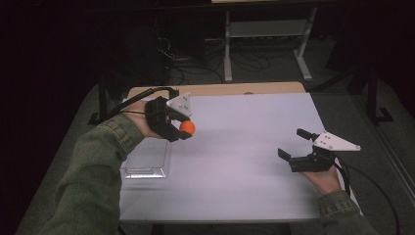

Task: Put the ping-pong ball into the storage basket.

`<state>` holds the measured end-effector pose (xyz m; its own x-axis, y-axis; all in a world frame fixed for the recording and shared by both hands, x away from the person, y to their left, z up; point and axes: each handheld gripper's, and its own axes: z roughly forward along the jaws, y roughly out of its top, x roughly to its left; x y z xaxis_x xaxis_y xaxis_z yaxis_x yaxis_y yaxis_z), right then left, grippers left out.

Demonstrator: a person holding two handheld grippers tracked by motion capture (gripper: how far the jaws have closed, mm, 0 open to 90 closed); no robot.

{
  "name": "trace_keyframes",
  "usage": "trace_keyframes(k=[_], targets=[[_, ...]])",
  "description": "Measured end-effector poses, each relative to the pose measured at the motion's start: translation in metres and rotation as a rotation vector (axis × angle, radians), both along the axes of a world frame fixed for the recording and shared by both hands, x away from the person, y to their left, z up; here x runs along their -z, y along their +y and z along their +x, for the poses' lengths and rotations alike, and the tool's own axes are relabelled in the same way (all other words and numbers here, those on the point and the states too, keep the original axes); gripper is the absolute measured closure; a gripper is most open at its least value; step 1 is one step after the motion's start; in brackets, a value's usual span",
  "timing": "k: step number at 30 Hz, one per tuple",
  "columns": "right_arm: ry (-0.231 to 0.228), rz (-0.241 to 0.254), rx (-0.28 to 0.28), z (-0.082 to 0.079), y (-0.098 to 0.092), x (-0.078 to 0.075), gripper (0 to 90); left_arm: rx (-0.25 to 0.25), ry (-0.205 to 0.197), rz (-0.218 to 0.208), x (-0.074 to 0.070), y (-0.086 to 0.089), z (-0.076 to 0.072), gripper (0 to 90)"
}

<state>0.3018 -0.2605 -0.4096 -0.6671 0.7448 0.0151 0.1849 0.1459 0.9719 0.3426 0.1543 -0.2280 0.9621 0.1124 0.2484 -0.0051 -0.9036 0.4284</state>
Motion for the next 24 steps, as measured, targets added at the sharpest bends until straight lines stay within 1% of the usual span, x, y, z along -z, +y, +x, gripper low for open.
trace_keyframes(k=[6, 9, 12, 18, 24], targets=[[0.001, -0.003, 0.001, 0.0, 0.0, 0.0, 0.0, -0.014, -0.009, 0.021, -0.002, 0.007, 0.0, 50.6], [0.002, -0.003, 0.001, 0.0, 0.0, 0.0, 0.0, -0.018, -0.013, 0.016, -0.003, 0.01, -0.001, 50.7], [0.002, -0.004, -0.001, 0.0, 0.001, 0.0, 0.0, -0.025, -0.019, 0.031, -0.002, 0.016, -0.002, 50.7], [0.003, -0.004, -0.002, 0.0, 0.001, 0.0, 0.0, -0.046, -0.019, 0.034, 0.0, 0.024, -0.001, 50.7], [0.003, -0.005, -0.003, 0.0, 0.001, 0.0, 0.0, -0.055, -0.02, 0.043, -0.002, 0.029, -0.001, 50.6]])
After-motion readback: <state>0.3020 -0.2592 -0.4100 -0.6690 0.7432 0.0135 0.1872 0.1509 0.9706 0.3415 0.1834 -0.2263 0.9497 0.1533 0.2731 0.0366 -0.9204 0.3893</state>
